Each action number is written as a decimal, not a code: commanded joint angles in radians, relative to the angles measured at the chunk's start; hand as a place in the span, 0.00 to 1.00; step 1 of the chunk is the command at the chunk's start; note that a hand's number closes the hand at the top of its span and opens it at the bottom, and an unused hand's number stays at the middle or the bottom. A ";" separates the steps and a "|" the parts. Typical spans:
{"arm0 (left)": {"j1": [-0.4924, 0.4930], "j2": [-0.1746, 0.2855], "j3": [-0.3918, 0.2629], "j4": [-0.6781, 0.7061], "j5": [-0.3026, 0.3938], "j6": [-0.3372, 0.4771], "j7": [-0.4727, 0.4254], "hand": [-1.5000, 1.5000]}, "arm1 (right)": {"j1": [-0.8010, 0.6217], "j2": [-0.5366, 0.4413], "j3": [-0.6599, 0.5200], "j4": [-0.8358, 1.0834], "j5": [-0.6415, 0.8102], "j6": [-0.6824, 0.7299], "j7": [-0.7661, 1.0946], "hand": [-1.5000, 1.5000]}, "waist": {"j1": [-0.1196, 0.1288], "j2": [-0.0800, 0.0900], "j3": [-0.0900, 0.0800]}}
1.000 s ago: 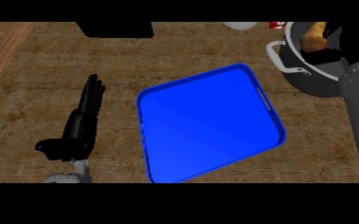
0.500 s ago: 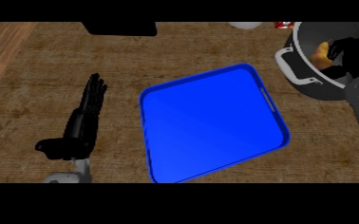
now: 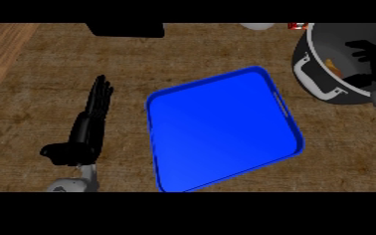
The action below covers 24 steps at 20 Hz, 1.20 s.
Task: Pick the pear from the tray and place it in the pot
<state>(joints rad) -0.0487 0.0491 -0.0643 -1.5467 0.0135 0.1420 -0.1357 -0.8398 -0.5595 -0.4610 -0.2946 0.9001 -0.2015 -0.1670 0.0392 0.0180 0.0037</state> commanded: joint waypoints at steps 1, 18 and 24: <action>-0.008 0.006 0.016 -0.019 0.013 0.002 0.025 0.50 | 0.021 0.033 -0.153 -0.026 -0.170 -0.059 -0.166 0.00 | -0.008 -0.002 0.005; 0.043 -0.036 -0.030 0.037 -0.015 0.004 -0.054 0.50 | 0.068 -0.204 -0.438 0.068 -0.483 0.179 -0.372 0.00 | 0.005 0.008 0.002; 0.002 -0.002 0.004 0.006 -0.006 -0.003 -0.022 0.50 | 0.170 -0.265 -0.469 0.085 -0.520 0.250 -0.480 0.00 | -0.001 0.007 0.003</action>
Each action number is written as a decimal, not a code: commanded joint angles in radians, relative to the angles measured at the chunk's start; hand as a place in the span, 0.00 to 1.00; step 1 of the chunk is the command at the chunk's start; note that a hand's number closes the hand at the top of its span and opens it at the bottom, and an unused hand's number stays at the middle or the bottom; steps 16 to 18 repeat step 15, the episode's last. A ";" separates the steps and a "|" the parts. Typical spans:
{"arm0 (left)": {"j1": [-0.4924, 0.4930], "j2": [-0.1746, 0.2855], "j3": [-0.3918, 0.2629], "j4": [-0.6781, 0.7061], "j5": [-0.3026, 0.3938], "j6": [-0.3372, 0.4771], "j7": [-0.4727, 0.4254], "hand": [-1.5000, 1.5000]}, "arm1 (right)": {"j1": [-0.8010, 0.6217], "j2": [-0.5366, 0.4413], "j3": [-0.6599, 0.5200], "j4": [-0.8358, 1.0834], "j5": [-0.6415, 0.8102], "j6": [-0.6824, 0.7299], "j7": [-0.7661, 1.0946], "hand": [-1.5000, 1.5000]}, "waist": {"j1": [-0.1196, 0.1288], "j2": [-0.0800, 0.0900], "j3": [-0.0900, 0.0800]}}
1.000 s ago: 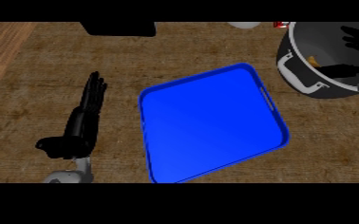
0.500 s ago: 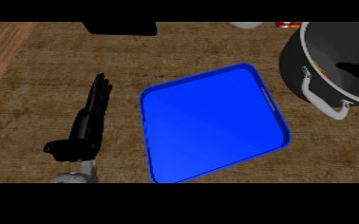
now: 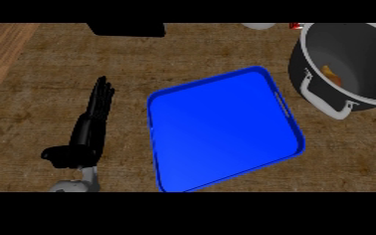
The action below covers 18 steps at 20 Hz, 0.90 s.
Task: Pick the pear from the tray and place it in the pot
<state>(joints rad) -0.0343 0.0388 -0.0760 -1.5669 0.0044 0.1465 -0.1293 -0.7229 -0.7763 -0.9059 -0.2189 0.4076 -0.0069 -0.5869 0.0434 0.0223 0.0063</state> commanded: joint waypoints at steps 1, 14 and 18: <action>0.016 -0.015 -0.015 -0.014 -0.006 0.010 0.005 0.50 | 0.053 -0.048 -0.019 0.016 -0.021 0.037 -0.053 0.00 | 0.005 0.001 0.001; 0.029 0.002 -0.015 -0.020 -0.020 0.002 0.004 0.50 | 0.125 -0.111 -0.110 0.049 -0.116 0.034 -0.069 0.00 | 0.006 0.003 0.004; 0.060 -0.008 -0.034 -0.046 -0.001 -0.020 0.003 0.50 | 0.104 -0.122 -0.106 0.042 -0.114 0.017 -0.052 0.00 | 0.014 0.000 0.003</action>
